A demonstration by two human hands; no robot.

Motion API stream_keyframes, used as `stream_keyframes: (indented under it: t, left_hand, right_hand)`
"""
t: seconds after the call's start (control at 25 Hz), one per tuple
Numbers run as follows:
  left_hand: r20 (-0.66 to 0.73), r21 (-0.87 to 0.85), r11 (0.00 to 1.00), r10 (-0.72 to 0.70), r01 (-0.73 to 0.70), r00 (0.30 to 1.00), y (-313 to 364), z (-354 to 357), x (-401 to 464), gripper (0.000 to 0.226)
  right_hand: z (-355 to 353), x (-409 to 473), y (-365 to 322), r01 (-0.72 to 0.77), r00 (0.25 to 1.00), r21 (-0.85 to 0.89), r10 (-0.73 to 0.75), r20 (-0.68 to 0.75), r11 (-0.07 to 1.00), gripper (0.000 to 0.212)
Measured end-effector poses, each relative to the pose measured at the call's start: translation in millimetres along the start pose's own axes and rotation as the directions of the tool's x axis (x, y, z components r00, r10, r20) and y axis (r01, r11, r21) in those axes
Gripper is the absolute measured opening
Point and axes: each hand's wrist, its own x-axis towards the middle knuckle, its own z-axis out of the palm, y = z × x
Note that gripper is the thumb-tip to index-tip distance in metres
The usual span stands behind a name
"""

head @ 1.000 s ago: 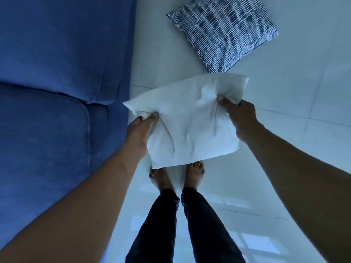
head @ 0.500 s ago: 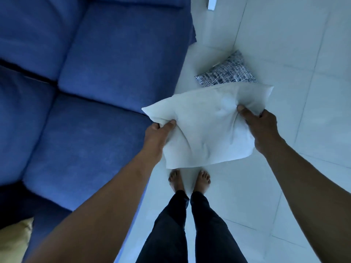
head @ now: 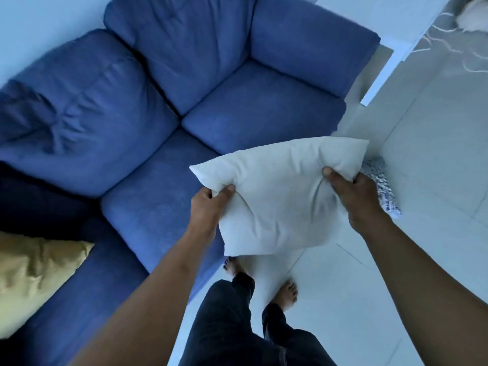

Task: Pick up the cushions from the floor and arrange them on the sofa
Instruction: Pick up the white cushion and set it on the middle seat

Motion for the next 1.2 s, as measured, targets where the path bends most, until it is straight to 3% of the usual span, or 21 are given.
stream_keyframes:
  t: [0.24, 0.36, 0.48, 0.6, 0.8, 0.96, 1.2]
  left_hand:
    - [-0.209, -0.058, 0.996, 0.054, -0.067, 0.976, 20.7, -104.2, 15.5, 0.021]
    - [-0.294, -0.104, 0.99, 0.063, -0.097, 0.954, 37.6, -161.3, 35.9, 0.024]
    - [-0.377, -0.147, 0.982, 0.054, -0.117, 0.925, 47.3, -220.1, 54.6, 0.024]
    - [-0.424, -0.167, 0.978, 0.041, -0.122, 0.905, 53.9, -263.7, 69.9, 0.018]
    - [-0.484, -0.174, 0.982, -0.024, -0.069, 0.874, 49.8, -341.1, 104.6, 0.023]
    - [-0.499, -0.201, 0.978, -0.056, -0.053, 0.865, 47.8, -369.0, 129.6, 0.028]
    - [-0.528, -0.228, 0.974, -0.112, -0.013, 0.842, 57.6, -393.7, 187.3, 0.033]
  right_hand:
    - [118.8, 5.4, -49.2, 0.127, 0.976, -0.097, -0.107, 0.192, 0.987, 0.025]
    - [192.7, 8.0, -73.0, 0.114, 0.955, -0.128, -0.073, 0.288, 0.985, 0.027]
    - [271.7, 7.8, -97.0, 0.127, 0.918, -0.17, -0.05, 0.393, 0.977, 0.044]
    - [331.5, 7.1, -107.6, 0.144, 0.885, -0.18, -0.046, 0.463, 0.973, 0.039]
    - [428.2, 2.3, -109.1, 0.14, 0.846, -0.238, 0.009, 0.534, 0.961, 0.056]
    - [480.6, 6.1, -109.4, 0.132, 0.84, -0.259, 0.03, 0.542, 0.957, 0.019]
    - [553.6, 40.8, -122.2, 0.133, 0.844, -0.287, 0.043, 0.535, 0.949, 0.027]
